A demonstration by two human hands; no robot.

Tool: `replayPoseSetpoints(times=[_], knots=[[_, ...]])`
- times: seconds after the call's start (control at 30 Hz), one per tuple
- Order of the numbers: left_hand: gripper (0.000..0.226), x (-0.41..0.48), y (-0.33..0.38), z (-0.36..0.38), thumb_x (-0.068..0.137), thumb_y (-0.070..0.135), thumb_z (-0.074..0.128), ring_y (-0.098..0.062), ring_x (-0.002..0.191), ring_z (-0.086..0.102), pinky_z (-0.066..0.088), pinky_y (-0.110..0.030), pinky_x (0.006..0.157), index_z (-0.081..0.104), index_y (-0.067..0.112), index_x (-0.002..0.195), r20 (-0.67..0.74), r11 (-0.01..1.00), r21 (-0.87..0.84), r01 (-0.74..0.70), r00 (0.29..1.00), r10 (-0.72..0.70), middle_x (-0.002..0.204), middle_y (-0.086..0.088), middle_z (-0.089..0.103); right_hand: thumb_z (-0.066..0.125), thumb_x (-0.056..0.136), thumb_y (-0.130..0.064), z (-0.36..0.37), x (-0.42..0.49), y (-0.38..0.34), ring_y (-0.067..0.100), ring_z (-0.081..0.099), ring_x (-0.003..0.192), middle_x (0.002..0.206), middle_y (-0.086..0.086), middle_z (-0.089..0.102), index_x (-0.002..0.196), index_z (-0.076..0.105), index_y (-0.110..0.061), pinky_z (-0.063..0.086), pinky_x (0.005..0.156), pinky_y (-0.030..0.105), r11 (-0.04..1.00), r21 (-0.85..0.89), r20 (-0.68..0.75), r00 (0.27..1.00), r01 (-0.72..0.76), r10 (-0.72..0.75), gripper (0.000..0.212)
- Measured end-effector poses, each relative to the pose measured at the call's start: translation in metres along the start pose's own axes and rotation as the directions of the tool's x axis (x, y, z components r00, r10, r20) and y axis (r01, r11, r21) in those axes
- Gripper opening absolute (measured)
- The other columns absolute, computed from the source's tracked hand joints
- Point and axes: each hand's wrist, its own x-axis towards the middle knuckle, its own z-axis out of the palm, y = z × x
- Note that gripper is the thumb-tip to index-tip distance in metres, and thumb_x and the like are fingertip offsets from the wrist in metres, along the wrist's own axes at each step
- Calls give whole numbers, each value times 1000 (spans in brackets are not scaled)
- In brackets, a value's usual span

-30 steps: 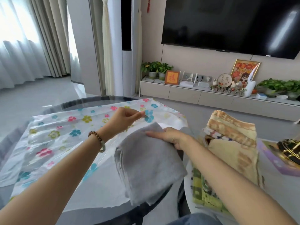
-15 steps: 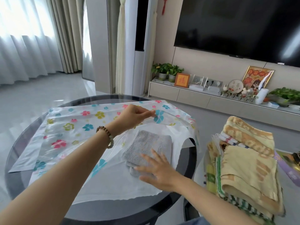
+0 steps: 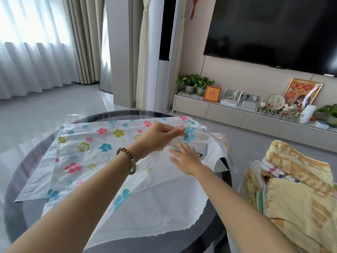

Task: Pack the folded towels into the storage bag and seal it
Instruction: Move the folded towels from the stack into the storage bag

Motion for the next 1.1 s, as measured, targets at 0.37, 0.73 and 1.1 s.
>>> replayPoseSetpoints(times=[0.37,0.73,1.1], knots=[[37,8,-11,60,87,41,57,-7,38,26,27,-16,36,75,8,86,-1,1000,-12,-14,1000,14,43,9,29,62,90,-34,-53,-161,56,-6,50,123,135,-21,54,127,58,-33,39,102,14,783,622,235,949,18,-209,37],[34,8,-26,121,88,37,56,-4,34,31,32,-14,36,74,8,91,55,996,42,76,995,-79,36,13,35,71,75,-48,-89,-243,214,12,33,137,149,-6,36,142,34,-32,30,104,25,772,530,151,935,-351,321,78],[25,14,-31,125,85,40,57,-4,36,31,33,-15,36,74,26,73,72,996,84,20,997,-26,38,9,38,67,49,-78,-91,-215,239,20,44,129,145,-1,43,144,36,-20,37,103,30,822,276,317,854,-499,412,115]])
